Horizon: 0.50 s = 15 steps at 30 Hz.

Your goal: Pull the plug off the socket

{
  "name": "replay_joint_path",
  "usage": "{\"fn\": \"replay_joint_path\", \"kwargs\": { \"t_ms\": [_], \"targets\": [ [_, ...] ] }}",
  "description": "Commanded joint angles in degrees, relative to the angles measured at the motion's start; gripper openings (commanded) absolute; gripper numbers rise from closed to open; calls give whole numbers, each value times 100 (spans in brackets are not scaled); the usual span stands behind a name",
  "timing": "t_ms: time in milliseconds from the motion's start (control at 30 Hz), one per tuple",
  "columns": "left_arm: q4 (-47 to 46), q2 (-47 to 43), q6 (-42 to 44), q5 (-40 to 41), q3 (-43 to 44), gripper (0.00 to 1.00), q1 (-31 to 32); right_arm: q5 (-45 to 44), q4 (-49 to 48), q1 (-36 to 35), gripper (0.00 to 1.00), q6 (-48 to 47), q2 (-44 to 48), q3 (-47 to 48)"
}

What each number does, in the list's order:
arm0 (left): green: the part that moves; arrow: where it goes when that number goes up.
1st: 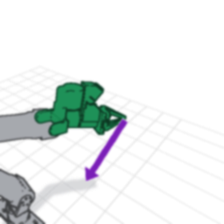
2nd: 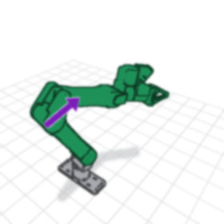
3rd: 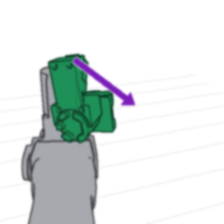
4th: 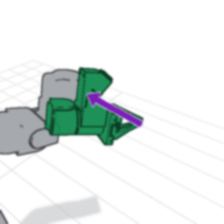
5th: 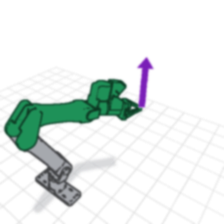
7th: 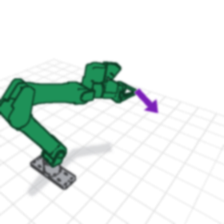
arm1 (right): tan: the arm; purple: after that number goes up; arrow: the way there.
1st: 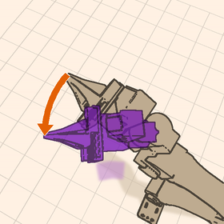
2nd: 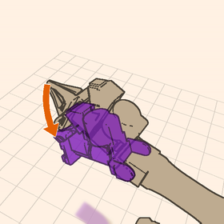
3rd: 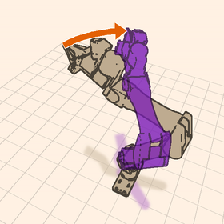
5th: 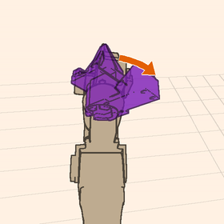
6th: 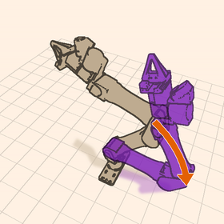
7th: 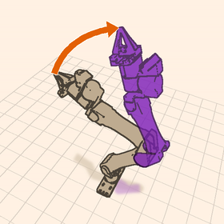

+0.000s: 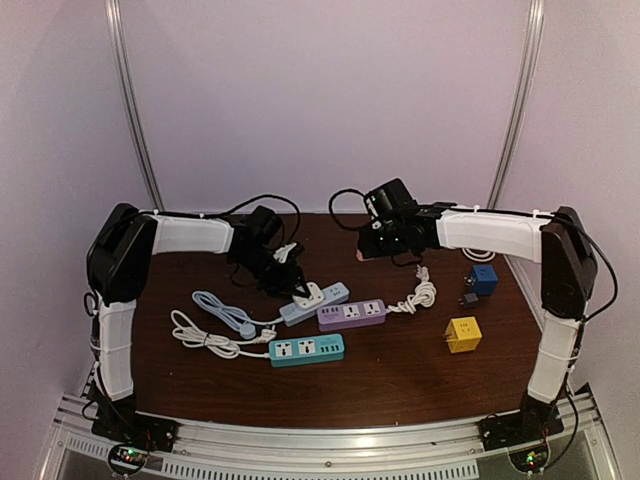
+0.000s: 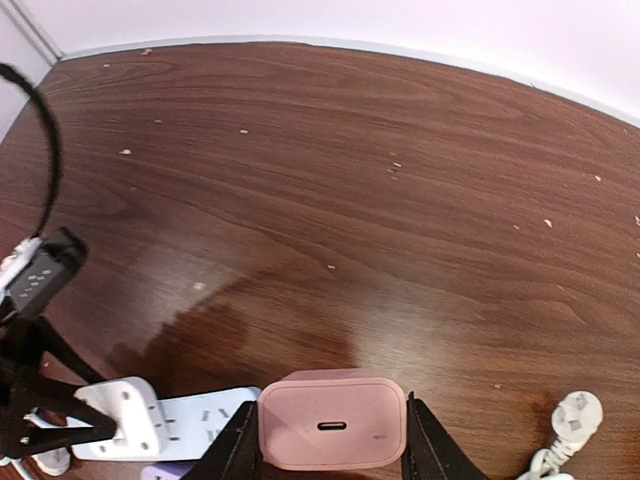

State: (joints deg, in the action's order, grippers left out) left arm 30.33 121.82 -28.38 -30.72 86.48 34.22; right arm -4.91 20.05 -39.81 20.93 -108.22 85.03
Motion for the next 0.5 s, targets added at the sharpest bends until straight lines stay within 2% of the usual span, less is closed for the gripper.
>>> {"fn": "replay_joint_path", "kwargs": {
  "t_ms": [0,100,200,467],
  "targets": [
    [627,407,103,1256,-138,42,32,102,761,370,20,241,203,-207],
    [580,356,144,1186,-72,42,32,122,1062,504,21,137,177,-242],
    [466,321,184,1041,-56,43,32,122,1409,524,28,0,22,-139],
    [366,283,229,892,-8,46,32,186,1813,535,32,-64,-688,398]
  ]
}}
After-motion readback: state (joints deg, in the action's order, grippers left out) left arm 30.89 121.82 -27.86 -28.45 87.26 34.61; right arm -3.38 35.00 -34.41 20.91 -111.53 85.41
